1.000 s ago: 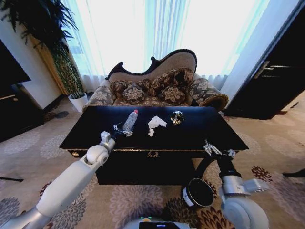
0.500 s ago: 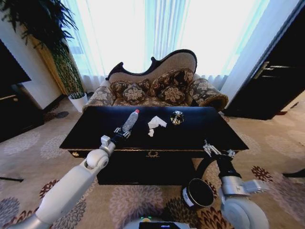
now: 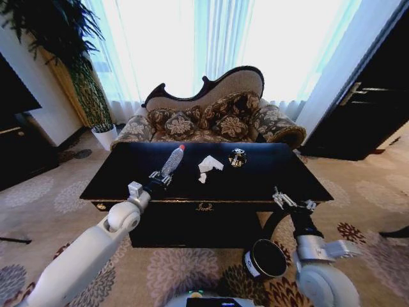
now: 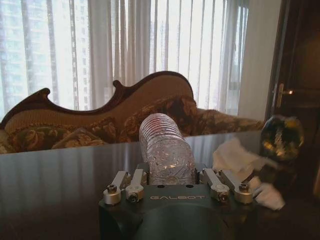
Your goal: Move to the front of the table and place the trash on the table into the trash bin.
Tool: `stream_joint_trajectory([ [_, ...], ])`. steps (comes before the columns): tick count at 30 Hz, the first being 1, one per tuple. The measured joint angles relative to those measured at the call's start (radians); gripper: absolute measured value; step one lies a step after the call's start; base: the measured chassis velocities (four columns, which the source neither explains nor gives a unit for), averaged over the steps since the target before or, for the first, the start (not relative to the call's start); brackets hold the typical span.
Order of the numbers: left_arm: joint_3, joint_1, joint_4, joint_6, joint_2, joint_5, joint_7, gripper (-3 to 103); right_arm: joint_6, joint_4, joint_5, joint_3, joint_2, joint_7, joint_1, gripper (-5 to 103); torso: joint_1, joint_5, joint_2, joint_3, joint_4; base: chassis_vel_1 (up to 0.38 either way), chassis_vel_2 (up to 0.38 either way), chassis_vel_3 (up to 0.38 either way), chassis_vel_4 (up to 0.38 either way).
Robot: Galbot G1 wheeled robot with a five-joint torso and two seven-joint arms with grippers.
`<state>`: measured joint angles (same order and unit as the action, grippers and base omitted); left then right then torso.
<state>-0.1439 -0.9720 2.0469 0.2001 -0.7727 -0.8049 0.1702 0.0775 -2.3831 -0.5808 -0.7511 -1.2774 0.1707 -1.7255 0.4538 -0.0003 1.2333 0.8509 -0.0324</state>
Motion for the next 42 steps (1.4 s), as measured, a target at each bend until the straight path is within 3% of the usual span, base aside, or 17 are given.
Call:
stream_joint_trajectory([
  [3, -0.033, -0.02, 0.107, 0.041, 0.031, -0.105, 0.052, 40, -0.001, 0.008, 0.049, -0.002, -0.003, 0.006, -0.006, 100, 0.0, 0.0001, 0.0, 0.0, -0.0002, 0.0, 0.0, 0.0, 0.0],
  [5, -0.042, -0.026, 0.136, 0.052, 0.037, -0.133, 0.066, 40, 0.004, 0.009, 0.07, -0.003, -0.005, 0.007, -0.006, 100, 0.0, 0.0003, 0.0, 0.0, -0.0002, 0.0, 0.0, 0.0, 0.0],
  [8, -0.081, -0.058, 0.244, 0.089, 0.053, -0.236, 0.105, 40, 0.042, 0.016, 0.185, -0.004, -0.012, -0.003, -0.006, 100, 0.0, 0.0002, 0.0, 0.0, -0.0001, 0.0, 0.0, 0.0, 0.0],
  [11, -0.093, -0.069, 0.281, 0.102, 0.06, -0.269, 0.114, 40, 0.058, 0.022, 0.232, -0.004, -0.013, -0.008, -0.006, 100, 0.0, 0.0001, 0.0, 0.0, -0.0001, 0.0, 0.0, 0.0, 0.0],
  [14, -0.107, -0.079, 0.344, 0.129, 0.073, -0.363, 0.139, 40, 0.097, 0.046, 0.369, -0.007, -0.001, -0.017, 0.0, 100, 0.0, 0.0002, 0.0, 0.0, -0.0001, 0.0, 0.0, 0.0, 0.0],
  [16, -0.106, -0.079, 0.354, 0.133, 0.074, -0.384, 0.143, 40, 0.103, 0.049, 0.389, -0.008, 0.001, -0.018, 0.001, 100, 0.0, 0.0002, 0.0, 0.0, 0.0, 0.0, 0.0, 0.0, 0.0],
  [18, -0.09, -0.07, 0.389, 0.149, 0.074, -0.473, 0.167, 40, 0.138, 0.061, 0.489, -0.014, 0.016, -0.025, 0.008, 100, 0.0, 0.0002, 0.0, 0.0, -0.0001, 0.0, 0.0, 0.0, 0.0],
  [20, -0.082, -0.061, 0.401, 0.157, 0.071, -0.513, 0.179, 40, 0.152, 0.063, 0.523, -0.017, 0.021, -0.027, 0.011, 100, 0.0, 0.0003, 0.0, 0.0, -0.0001, 0.0, 0.0, 0.0, 0.0],
  [22, -0.059, -0.032, 0.43, 0.175, 0.063, -0.624, 0.221, 40, 0.196, 0.073, 0.641, -0.023, 0.029, -0.03, 0.018, 100, 0.0, 0.0, 0.0, 0.0, -0.0001, 0.0, 0.0, 0.0, 0.0],
  [24, -0.055, -0.027, 0.436, 0.177, 0.062, -0.645, 0.228, 40, 0.212, 0.079, 0.687, -0.025, 0.03, -0.03, 0.02, 100, 0.0, 0.0, 0.0, 0.0, -0.0001, 0.0, 0.0, 0.0, 0.0],
  [27, -0.028, 0.015, 0.459, 0.189, 0.058, -0.783, 0.264, 40, 0.327, 0.109, 0.933, -0.032, 0.02, -0.032, 0.037, 100, 0.0, 0.0003, 0.0, 0.0, -0.0001, 0.0, 0.0, 0.0, 0.0],
  [28, -0.028, 0.015, 0.459, 0.189, 0.058, -0.783, 0.264, 40, 0.327, 0.109, 0.933, -0.032, 0.02, -0.032, 0.037, 100, 0.0, 0.0003, 0.0, 0.0, -0.0001, 0.0, 0.0, 0.0, 0.0],
  [32, 0.001, 0.042, 0.46, 0.184, 0.048, -0.851, 0.265, 40, 0.416, 0.128, 1.129, -0.031, 0.005, -0.016, 0.062, 100, 0.0, 0.0, 0.0, 0.0, -0.0001, 0.0, 0.0, 0.0, 0.0],
  [35, 0.025, 0.055, 0.46, 0.179, 0.043, -0.856, 0.252, 40, 0.447, 0.135, 1.207, -0.033, -0.001, -0.005, 0.075, 100, 0.0, 0.0, 0.0, 0.0, 0.0, 0.0, 0.0, 0.0, 0.0],
  [42, 0.113, 0.163, 0.457, 0.164, 0.015, -0.854, 0.222, 40, 0.47, 0.146, 1.264, -0.02, -0.015, 0.003, 0.085, 100, 0.0, 0.0001, 0.0, 0.0, -0.0002, 0.0, 0.0, 0.0, 0.0],
])
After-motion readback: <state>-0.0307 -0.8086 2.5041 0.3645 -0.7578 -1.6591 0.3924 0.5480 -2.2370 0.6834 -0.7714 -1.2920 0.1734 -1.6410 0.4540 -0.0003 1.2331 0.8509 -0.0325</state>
